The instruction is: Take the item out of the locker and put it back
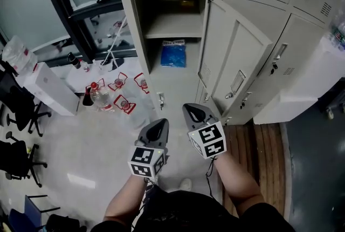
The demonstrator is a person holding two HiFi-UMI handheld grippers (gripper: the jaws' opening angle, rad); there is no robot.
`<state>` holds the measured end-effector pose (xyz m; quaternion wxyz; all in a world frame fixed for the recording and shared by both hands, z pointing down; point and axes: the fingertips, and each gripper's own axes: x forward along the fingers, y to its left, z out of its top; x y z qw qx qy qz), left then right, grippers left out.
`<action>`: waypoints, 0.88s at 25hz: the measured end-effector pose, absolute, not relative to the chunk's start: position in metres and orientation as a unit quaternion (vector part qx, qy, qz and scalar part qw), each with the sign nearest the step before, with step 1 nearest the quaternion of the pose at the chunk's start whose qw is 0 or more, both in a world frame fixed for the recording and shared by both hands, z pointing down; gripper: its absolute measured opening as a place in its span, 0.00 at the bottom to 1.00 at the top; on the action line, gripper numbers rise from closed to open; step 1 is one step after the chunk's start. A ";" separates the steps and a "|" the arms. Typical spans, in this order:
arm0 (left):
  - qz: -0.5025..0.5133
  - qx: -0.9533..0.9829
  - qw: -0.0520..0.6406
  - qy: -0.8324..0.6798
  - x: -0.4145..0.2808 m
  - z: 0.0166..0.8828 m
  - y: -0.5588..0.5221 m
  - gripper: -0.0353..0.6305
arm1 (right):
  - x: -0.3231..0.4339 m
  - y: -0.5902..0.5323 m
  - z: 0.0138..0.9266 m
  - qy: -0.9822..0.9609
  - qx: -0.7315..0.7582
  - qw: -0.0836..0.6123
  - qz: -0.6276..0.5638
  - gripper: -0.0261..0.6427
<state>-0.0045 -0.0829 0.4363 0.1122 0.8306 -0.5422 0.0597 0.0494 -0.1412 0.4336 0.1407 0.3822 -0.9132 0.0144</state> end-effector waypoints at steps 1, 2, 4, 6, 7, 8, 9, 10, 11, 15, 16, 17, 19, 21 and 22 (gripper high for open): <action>0.060 0.830 0.111 -0.544 -0.005 0.434 -0.079 0.06 | 0.049 -0.136 0.432 -0.914 0.381 0.139 0.015 0.04; 0.060 0.829 0.110 -0.545 -0.006 0.432 -0.076 0.06 | 0.048 -0.132 0.431 -0.915 0.380 0.136 0.016 0.04; 0.061 0.829 0.109 -0.546 -0.008 0.430 -0.068 0.06 | 0.045 -0.123 0.429 -0.916 0.379 0.132 0.019 0.04; 0.064 0.830 0.107 -0.544 -0.009 0.430 -0.061 0.06 | 0.043 -0.114 0.427 -0.916 0.379 0.129 0.021 0.04; 0.065 0.831 0.107 -0.542 -0.010 0.429 -0.058 0.06 | 0.041 -0.110 0.427 -0.916 0.380 0.128 0.022 0.04; 0.065 0.832 0.106 -0.541 -0.012 0.429 -0.056 0.06 | 0.039 -0.107 0.427 -0.916 0.381 0.127 0.023 0.04; 0.065 0.833 0.106 -0.540 -0.014 0.428 -0.054 0.06 | 0.037 -0.103 0.427 -0.915 0.382 0.127 0.025 0.04; 0.064 0.834 0.106 -0.538 -0.016 0.428 -0.052 0.06 | 0.035 -0.100 0.428 -0.914 0.384 0.126 0.027 0.04; 0.063 0.835 0.106 -0.536 -0.019 0.428 -0.049 0.06 | 0.033 -0.097 0.428 -0.913 0.386 0.125 0.030 0.04; 0.061 0.840 0.108 -0.527 -0.030 0.426 -0.040 0.06 | 0.024 -0.084 0.428 -0.908 0.398 0.123 0.037 0.04; 0.061 0.842 0.109 -0.525 -0.033 0.426 -0.037 0.06 | 0.022 -0.081 0.428 -0.907 0.401 0.122 0.040 0.04; 0.061 0.843 0.109 -0.522 -0.035 0.426 -0.034 0.06 | 0.020 -0.077 0.428 -0.905 0.405 0.121 0.043 0.04; 0.062 0.847 0.109 -0.516 -0.040 0.425 -0.027 0.06 | 0.017 -0.071 0.428 -0.902 0.412 0.119 0.049 0.04; 0.062 0.850 0.108 -0.511 -0.046 0.423 -0.020 0.06 | 0.012 -0.063 0.428 -0.899 0.418 0.119 0.051 0.04; 0.061 0.852 0.108 -0.509 -0.049 0.423 -0.017 0.06 | 0.009 -0.059 0.427 -0.898 0.421 0.120 0.050 0.04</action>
